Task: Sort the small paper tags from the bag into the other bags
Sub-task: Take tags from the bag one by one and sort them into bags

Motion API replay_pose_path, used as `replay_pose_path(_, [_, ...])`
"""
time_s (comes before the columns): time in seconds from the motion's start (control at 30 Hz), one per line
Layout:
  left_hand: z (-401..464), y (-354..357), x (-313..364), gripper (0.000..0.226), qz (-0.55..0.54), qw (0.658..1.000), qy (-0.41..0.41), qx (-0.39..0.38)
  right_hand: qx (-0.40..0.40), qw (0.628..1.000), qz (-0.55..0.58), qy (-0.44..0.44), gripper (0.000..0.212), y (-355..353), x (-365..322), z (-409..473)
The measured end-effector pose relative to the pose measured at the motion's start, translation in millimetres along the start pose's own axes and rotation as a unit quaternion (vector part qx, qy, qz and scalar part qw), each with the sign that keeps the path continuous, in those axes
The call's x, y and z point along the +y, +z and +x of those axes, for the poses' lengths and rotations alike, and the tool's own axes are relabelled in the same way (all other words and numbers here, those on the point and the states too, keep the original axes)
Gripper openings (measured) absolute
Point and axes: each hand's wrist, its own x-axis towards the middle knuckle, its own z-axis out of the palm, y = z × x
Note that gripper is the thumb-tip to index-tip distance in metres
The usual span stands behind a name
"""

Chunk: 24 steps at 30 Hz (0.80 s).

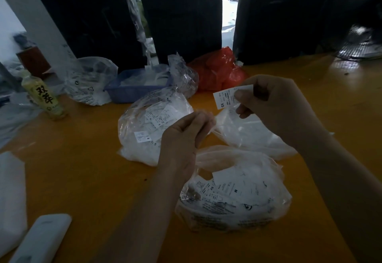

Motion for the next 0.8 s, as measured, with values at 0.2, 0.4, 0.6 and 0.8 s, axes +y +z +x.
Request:
replay_pose_path(0.2, [-2.3,0.0,-3.3,0.025,0.047,0.998,0.011,-0.048,0.026,0.998,-0.035,-0.055,0.005,-0.3,-5.8,-4.1])
replay_pose_path(0.4, [-4.4,0.4,-3.4,0.021,0.091,0.995,0.022,-0.031,0.008,0.994,-0.065,-0.087,0.008,4.5,-10.1,-8.5])
replay_pose_path(0.6, [-2.2,-2.8,-4.7,0.012,0.168,0.984,0.053,0.037,0.013,0.993,-0.069,-0.091,0.009,6.4,-10.0,-9.0])
replay_pose_path(0.8, [-1.8,-4.7,-5.4,0.009,0.201,0.973,0.108,0.021,0.009,0.994,-0.069,-0.087,0.006,5.7,-10.6,-9.0])
